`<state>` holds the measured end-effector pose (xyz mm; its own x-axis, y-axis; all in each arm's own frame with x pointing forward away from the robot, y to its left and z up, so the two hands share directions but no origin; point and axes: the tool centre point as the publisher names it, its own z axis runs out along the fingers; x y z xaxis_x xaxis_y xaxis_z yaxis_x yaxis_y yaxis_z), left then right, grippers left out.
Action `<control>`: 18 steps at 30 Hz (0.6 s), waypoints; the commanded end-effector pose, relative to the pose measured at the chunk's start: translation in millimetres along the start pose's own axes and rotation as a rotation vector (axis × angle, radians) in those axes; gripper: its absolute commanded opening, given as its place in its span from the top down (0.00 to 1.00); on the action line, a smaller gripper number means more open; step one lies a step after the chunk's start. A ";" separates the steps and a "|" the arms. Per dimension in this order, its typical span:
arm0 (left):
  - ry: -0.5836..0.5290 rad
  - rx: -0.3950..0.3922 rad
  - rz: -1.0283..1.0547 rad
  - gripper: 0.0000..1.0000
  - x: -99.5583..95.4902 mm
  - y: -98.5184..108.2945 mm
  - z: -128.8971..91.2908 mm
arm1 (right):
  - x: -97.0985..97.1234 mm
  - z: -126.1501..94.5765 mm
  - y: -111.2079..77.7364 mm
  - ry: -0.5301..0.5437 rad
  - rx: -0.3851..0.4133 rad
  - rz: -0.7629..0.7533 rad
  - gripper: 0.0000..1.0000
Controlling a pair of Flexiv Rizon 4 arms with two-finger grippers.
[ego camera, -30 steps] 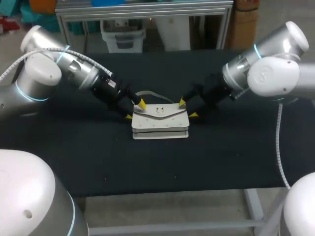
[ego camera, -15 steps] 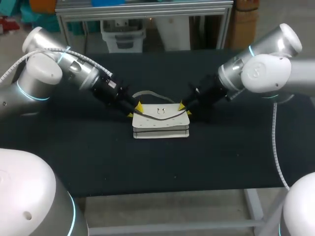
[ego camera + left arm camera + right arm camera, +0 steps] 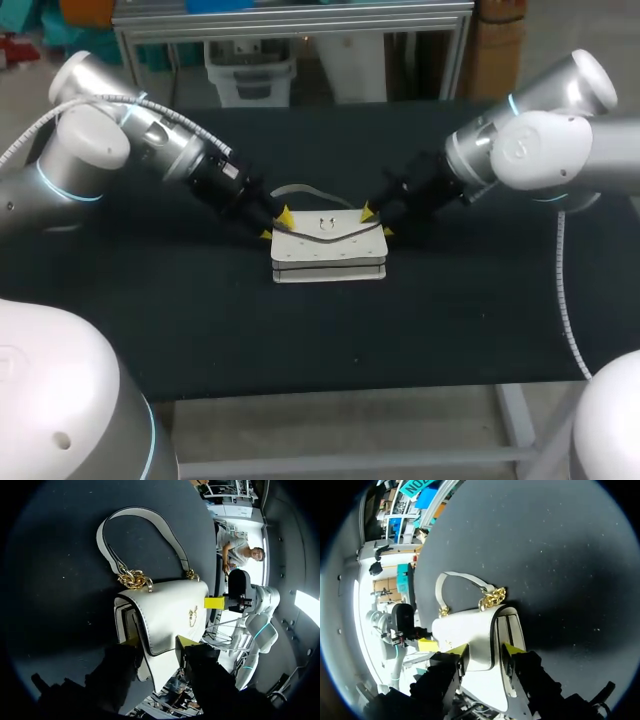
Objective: Pick up the bag, open it, inspect its contents, close it, and place it on the opposite side
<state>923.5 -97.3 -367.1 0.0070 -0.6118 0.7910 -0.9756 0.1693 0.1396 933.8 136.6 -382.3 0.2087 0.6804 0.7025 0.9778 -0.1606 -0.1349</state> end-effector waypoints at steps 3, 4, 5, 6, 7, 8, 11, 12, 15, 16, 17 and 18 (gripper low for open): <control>0.005 0.014 -0.005 0.30 0.6 1.5 0.8 | -1.7 -2.3 0.7 0.012 -0.011 0.005 0.00; 0.009 0.014 -0.007 0.34 0.6 0.7 0.6 | -1.4 -2.8 1.2 0.016 -0.015 0.008 0.02; 0.011 0.014 -0.011 0.37 0.4 -0.1 0.4 | -0.9 -3.4 2.0 0.018 -0.016 0.009 0.06; 0.016 0.013 -0.016 0.41 0.2 -0.9 0.2 | -0.6 -3.7 2.6 0.021 -0.019 0.011 0.11; 0.022 0.010 -0.020 0.45 -0.1 -1.7 -0.3 | -0.2 -4.1 3.3 0.024 -0.020 0.013 0.14; 0.023 0.013 -0.028 0.51 -0.5 -2.3 -0.8 | 0.1 -4.1 4.0 0.025 -0.020 0.014 0.25; 0.026 0.017 -0.048 0.55 -1.5 -2.6 -1.8 | 0.7 -4.0 5.0 0.035 -0.021 0.021 0.38; 0.025 0.019 -0.050 0.56 -1.6 -2.6 -1.8 | 0.8 -4.0 5.0 0.038 -0.021 0.023 0.40; 0.017 0.021 -0.058 0.57 -2.2 -2.4 -1.4 | 1.4 -3.8 5.7 0.048 -0.019 0.027 0.51; 0.016 0.021 -0.058 0.57 -2.2 -2.3 -1.4 | 1.7 -4.0 5.8 0.049 -0.019 0.028 0.51; 0.013 0.026 -0.061 0.56 -2.4 -1.4 -2.1 | 2.6 -4.7 5.2 0.050 -0.018 0.027 0.51; 0.013 0.027 -0.061 0.55 -2.4 -0.7 -2.9 | 2.8 -5.1 4.9 0.050 -0.018 0.025 0.51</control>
<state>926.6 -92.7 -367.7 0.0683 -0.6096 0.7898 -0.9779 0.1159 0.1740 939.0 133.3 -377.9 0.2329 0.6427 0.7298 0.9710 -0.1950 -0.1381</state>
